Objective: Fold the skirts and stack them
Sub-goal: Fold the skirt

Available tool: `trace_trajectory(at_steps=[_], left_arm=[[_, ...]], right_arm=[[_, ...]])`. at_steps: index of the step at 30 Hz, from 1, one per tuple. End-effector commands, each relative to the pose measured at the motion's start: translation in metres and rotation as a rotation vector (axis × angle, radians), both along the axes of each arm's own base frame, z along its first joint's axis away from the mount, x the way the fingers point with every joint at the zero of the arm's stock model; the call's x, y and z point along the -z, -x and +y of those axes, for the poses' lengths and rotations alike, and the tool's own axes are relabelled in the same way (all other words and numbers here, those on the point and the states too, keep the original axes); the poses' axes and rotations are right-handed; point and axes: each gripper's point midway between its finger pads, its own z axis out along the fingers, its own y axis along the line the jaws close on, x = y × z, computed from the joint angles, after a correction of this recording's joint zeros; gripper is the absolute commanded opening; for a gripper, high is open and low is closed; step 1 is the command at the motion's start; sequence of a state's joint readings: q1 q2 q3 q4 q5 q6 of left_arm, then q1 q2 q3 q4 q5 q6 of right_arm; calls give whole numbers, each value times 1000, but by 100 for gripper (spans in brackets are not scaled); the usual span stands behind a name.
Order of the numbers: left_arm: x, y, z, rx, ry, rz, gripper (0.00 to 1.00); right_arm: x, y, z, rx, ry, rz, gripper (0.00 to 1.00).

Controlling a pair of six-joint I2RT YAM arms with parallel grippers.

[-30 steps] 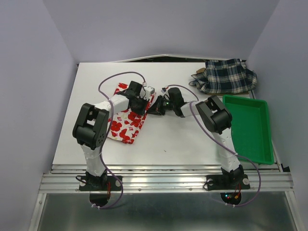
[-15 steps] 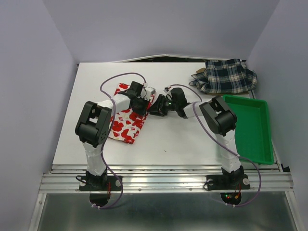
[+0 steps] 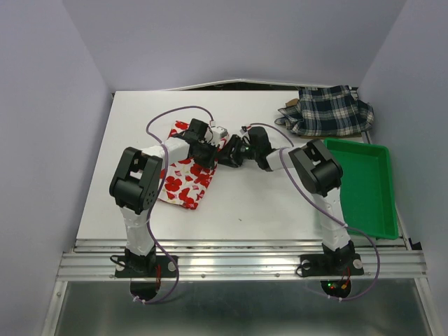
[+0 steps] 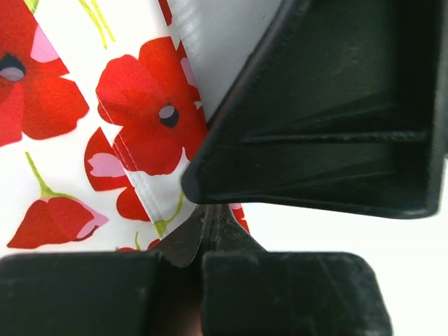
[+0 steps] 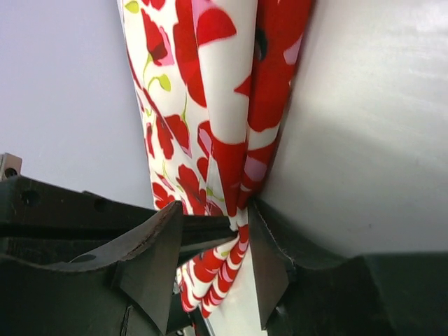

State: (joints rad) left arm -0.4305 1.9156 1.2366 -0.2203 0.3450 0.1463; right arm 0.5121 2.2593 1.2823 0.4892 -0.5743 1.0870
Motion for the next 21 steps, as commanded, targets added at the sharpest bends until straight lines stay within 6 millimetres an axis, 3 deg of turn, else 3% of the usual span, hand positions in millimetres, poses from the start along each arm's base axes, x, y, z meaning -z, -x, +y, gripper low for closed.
trace_trajectory(at_steps=[1,5,10,14,17,19,21], left_arm=[[0,5,-4,25,24,8,0],[-4,2,-4,32,22,-3,0],[-15,-3,-7,40,33,-24,1],[-48,1,-7,66,90,-73,20],[-83,9,6,97,110,-121,25],[-88,16,16,124,105,-118,26],[-88,33,33,192,87,-97,36]], right_arm=[[60,-1,-8,74,138,71,48],[77,-5,-14,94,205,84,38],[84,-8,-22,91,286,51,3],[74,-26,-30,57,338,-38,1],[67,-40,-33,8,385,-123,1],[67,-42,-33,-23,413,-135,1],[70,-43,-31,-60,424,-150,1]])
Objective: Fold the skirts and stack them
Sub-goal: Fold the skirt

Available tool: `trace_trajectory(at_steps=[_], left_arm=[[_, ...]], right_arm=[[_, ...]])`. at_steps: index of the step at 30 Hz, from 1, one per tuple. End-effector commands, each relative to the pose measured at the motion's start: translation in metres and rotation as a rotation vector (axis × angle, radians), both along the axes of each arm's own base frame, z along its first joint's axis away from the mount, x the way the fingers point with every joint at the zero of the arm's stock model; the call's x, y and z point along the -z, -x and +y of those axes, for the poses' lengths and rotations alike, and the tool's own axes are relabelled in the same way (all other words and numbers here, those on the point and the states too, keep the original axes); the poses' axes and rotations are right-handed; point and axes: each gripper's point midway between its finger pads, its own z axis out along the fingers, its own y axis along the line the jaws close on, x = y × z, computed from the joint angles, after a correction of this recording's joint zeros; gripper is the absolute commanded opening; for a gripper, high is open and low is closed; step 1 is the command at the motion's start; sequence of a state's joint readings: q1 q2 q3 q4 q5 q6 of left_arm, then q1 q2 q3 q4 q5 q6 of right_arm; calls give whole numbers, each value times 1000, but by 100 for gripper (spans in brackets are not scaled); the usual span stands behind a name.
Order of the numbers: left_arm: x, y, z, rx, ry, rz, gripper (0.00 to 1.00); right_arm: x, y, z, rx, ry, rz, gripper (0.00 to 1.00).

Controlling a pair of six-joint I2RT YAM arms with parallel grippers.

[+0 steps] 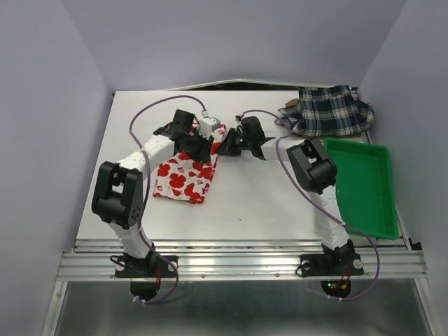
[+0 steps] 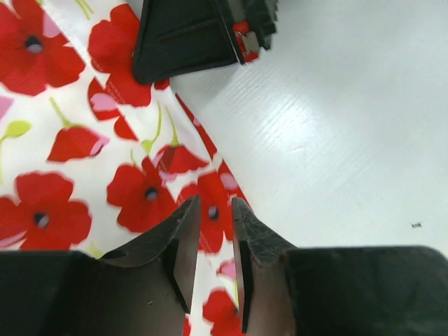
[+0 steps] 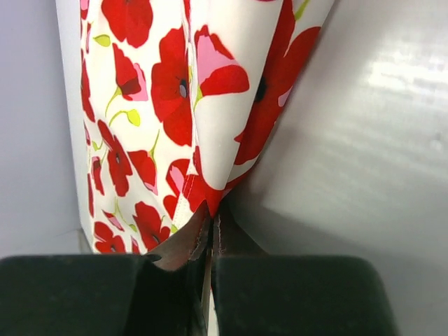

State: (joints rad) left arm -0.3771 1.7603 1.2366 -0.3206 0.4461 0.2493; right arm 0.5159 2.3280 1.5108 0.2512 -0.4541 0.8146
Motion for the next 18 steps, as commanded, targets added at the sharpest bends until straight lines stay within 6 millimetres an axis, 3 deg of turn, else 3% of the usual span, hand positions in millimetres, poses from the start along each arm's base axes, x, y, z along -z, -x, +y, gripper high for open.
trace_trajectory(at_steps=[1,5,9,10,18], left_arm=[[-30,32,25,132,9,-19,41],[-15,52,52,116,-117,9,42],[-3,70,54,101,-227,-26,45],[-2,74,47,103,-257,-40,45],[11,54,28,6,-321,-79,49]], right_arm=[[57,-4,-31,-16,227,29,1],[55,-4,-28,-26,217,29,1],[56,-3,-26,-19,196,57,1],[58,-3,-26,-15,194,63,1],[57,-4,-24,3,180,85,3]])
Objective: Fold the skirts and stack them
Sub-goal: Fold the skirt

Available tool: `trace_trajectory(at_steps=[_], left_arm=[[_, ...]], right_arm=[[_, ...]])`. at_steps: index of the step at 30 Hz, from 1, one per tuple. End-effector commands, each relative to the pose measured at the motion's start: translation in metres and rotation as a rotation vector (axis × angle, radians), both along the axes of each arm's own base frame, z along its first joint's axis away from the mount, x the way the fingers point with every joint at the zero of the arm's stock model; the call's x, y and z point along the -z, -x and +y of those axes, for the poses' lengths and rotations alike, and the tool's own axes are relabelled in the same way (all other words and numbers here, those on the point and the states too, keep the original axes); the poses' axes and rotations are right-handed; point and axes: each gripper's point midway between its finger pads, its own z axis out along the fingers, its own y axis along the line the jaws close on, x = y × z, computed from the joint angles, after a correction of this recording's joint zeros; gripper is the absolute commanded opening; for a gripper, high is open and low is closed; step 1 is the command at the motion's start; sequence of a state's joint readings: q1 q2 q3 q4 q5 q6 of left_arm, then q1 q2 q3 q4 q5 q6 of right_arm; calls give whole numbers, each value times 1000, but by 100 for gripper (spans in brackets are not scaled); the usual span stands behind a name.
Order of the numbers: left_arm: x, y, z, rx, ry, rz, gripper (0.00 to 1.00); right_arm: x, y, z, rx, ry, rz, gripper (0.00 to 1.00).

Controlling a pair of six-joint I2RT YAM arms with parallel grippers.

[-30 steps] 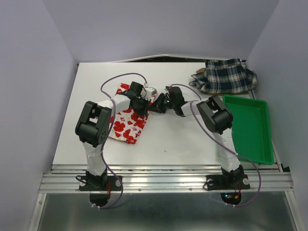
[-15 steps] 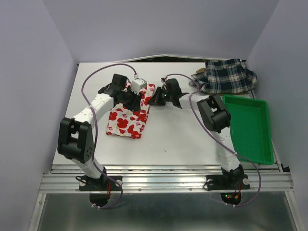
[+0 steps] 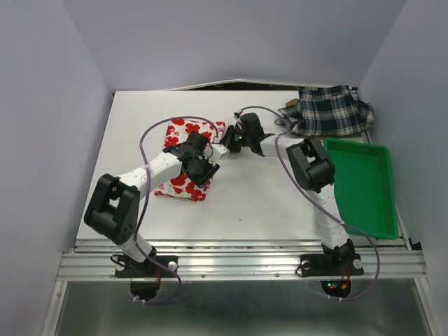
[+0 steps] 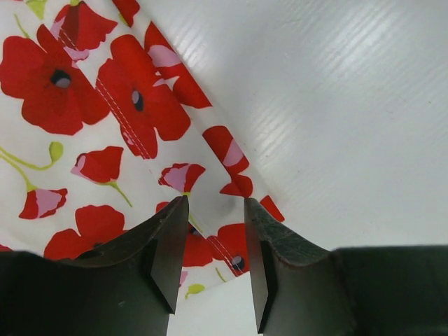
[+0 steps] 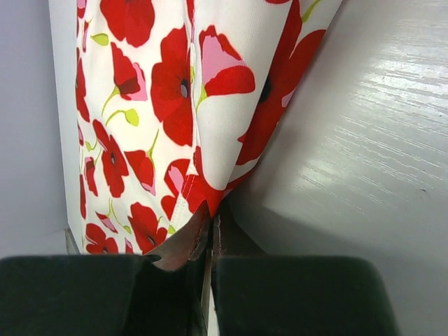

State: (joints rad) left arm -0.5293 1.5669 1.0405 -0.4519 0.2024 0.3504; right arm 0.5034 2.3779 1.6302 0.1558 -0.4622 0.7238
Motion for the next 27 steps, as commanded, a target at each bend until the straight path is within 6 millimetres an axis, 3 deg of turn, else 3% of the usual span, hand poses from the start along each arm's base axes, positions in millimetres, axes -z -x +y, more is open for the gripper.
trace_trajectory(at_steps=[1,7,9,11,12,14,16,18,20,25,27], left_arm=[[0,-24,1,-91,-47,-65,49],[13,-23,-5,-89,-92,-45,45],[15,-23,-8,-86,-88,-39,38],[13,-24,-10,-83,-79,-40,30],[13,-24,-11,-80,-74,-39,27],[11,-24,-13,-73,-66,-37,15],[8,-23,-16,-67,-49,-37,8],[2,-24,-20,-59,-28,-39,0],[-4,-25,-24,-49,-10,-48,0],[-5,-24,-29,-36,0,-36,0],[-1,-20,-27,-37,-11,-7,22]], right_arm=[[57,14,-23,46,132,129,4],[58,17,-22,50,119,154,16],[58,17,-22,51,117,159,25],[58,18,-22,51,116,162,27],[59,19,-22,54,114,171,35],[61,21,-22,54,112,182,37],[61,22,-22,56,105,194,48],[63,24,-22,55,103,203,51],[64,26,-22,58,102,213,57],[67,29,-23,57,100,227,58],[68,30,-23,58,103,229,58]])
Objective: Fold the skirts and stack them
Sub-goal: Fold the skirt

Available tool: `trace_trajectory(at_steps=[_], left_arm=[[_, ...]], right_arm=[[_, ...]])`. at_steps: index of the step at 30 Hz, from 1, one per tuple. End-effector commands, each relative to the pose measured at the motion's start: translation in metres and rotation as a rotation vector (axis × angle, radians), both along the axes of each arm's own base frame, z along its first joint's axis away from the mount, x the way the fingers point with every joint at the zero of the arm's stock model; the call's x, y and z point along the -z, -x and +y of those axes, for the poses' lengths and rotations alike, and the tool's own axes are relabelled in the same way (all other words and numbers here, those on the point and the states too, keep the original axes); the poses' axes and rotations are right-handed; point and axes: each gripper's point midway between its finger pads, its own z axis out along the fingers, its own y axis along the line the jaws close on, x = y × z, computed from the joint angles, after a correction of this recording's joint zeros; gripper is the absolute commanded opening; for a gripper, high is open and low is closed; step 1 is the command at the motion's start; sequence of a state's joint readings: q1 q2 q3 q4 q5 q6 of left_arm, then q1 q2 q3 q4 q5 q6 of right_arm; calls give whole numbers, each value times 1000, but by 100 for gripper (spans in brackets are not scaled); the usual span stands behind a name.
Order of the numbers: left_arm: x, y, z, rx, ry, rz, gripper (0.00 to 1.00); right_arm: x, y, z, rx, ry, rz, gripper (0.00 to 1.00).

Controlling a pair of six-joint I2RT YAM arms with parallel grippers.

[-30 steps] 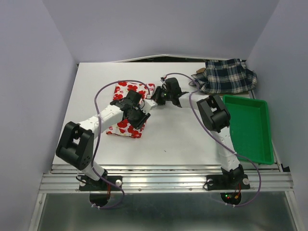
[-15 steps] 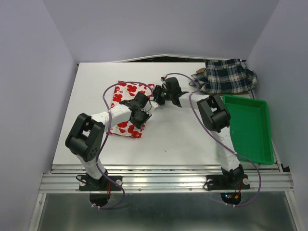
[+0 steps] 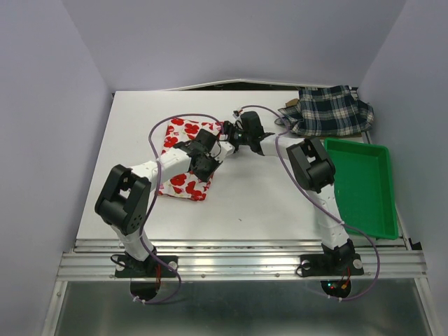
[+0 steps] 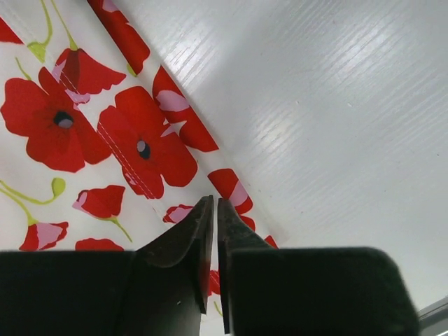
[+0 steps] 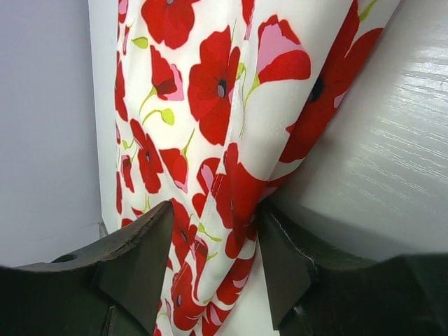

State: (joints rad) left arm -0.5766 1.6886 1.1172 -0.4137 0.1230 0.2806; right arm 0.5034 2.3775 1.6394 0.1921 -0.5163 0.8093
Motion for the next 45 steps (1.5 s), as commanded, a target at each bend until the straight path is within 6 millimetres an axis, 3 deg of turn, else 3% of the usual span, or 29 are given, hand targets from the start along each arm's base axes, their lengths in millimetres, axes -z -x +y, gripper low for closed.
trace_trajectory(at_steps=[1,2,4,7,15,20,24,33,42,45], left_arm=[[-14,0,-8,11,29,3,30],[-13,0,-7,6,27,2,39],[-8,1,-4,-4,4,0,44],[-3,1,-1,-11,-15,2,44],[14,-2,-3,-18,-36,18,31],[16,-5,-5,-43,-33,22,15],[6,-10,-6,-51,-20,-14,0],[-20,-13,-18,-34,47,-34,0],[0,-11,-23,-21,52,4,0],[5,-10,-25,-14,57,18,0]], right_arm=[[83,27,-33,51,187,191,58],[83,27,-33,51,187,190,58],[83,27,-33,50,186,191,58],[84,27,-32,51,184,194,59],[83,30,-34,50,186,195,61],[84,32,-35,49,188,202,64],[86,34,-35,45,189,208,64],[88,35,-35,45,184,219,65],[84,45,-32,10,155,239,64],[84,51,-30,-12,136,254,60]])
